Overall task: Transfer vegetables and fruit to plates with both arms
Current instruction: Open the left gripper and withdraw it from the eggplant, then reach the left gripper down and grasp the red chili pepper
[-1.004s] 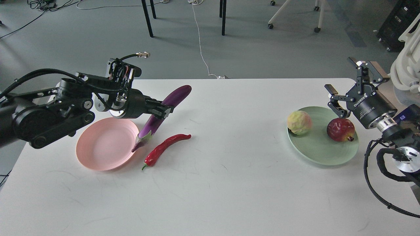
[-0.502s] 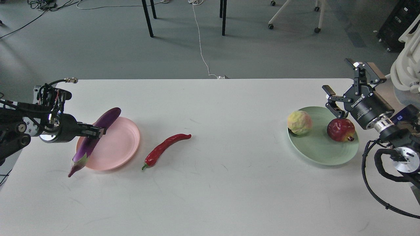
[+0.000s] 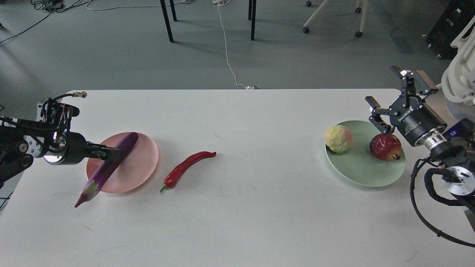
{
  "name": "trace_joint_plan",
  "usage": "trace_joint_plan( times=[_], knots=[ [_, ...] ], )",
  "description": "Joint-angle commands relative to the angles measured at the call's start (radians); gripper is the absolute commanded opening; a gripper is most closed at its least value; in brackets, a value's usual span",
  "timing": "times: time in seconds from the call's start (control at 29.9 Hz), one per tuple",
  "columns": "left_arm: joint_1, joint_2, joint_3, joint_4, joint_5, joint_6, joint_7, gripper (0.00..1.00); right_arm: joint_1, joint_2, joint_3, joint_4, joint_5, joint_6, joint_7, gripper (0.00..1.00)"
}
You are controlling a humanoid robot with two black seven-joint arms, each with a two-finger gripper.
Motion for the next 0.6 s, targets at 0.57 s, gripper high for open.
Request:
trace_joint_plan(
  times=[0.57],
  knots=[
    [-0.208, -0.212, -0.004, -0.18, 0.295, 0.0, -0.111, 0.98, -0.003, -0.006, 0.003, 0.002, -0.001, 0.0, 0.0, 0.98]
  ],
)
